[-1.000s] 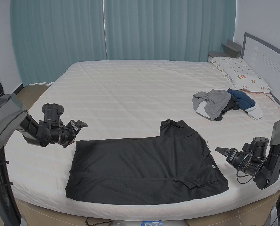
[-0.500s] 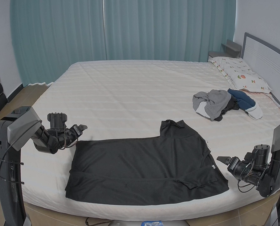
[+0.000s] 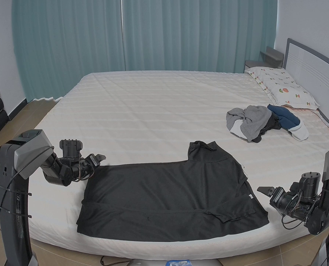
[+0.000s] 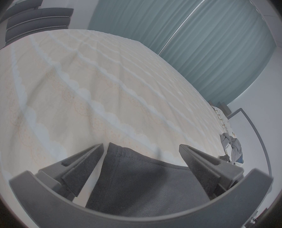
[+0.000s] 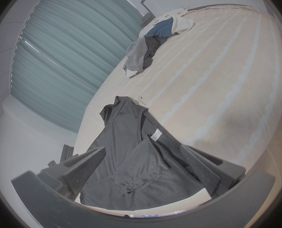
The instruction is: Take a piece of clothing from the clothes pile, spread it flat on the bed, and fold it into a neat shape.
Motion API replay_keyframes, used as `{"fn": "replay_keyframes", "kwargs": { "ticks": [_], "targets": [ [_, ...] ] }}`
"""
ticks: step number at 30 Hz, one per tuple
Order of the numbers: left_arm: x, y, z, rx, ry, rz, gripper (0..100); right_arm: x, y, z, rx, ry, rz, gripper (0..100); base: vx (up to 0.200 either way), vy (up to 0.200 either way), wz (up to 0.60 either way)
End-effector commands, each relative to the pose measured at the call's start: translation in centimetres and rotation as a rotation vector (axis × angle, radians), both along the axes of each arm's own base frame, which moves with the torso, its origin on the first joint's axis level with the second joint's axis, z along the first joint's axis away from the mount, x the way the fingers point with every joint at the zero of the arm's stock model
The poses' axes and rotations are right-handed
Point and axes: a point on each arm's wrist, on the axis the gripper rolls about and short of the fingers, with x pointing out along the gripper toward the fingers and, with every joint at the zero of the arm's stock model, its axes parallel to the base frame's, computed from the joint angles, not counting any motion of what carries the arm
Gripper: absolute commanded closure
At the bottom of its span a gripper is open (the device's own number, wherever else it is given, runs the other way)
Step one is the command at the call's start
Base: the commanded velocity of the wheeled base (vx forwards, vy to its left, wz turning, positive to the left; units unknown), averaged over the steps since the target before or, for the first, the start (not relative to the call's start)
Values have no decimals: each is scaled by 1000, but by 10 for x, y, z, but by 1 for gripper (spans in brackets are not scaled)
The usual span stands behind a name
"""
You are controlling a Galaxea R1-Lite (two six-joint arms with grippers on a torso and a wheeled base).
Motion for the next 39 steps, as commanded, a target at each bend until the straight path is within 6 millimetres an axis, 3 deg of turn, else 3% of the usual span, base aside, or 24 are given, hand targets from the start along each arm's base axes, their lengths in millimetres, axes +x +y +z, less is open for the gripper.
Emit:
{"fn": "replay_keyframes", "kwargs": {
  "ticks": [1, 4, 5, 26, 30, 32, 33, 35, 36, 39],
  "targets": [
    [-1, 0, 0, -1, 7, 0, 0, 2, 0, 2, 13, -17, -7, 0, 0, 0, 0],
    [0, 0, -1, 0, 7, 1, 0, 2, -1, 3, 21, -21, -15, 0, 0, 0, 0],
    [-1, -1, -1, 1, 8, -1, 100, 2, -2, 4, 25, -25, -20, 0, 0, 0, 0],
    [-5, 6, 6, 19, -12, 71, 100, 10, -2, 9, 24, -69, -22, 0, 0, 0, 0],
    [-6, 6, 11, -27, -25, 107, 100, 51, 9, 7, 20, -168, 15, 0, 0, 0, 0],
    [-7, 6, 11, -29, -23, 108, 100, 58, 10, 6, 10, -178, 21, 0, 0, 0, 0],
    [-8, 6, 12, -49, -21, 120, 100, 84, 13, 0, -62, -215, 57, 0, 0, 0, 0],
    [-8, 5, 11, -65, -17, 127, 100, 110, 18, -1, -125, -247, 99, 0, 0, 0, 0],
    [-8, 5, 11, -67, -17, 128, 100, 112, 19, -1, -129, -250, 102, 0, 0, 0, 0],
    [-9, 3, 7, -71, -4, 118, 100, 153, 39, 5, -166, -215, 161, 0, 0, 0, 0]
  ]
}}
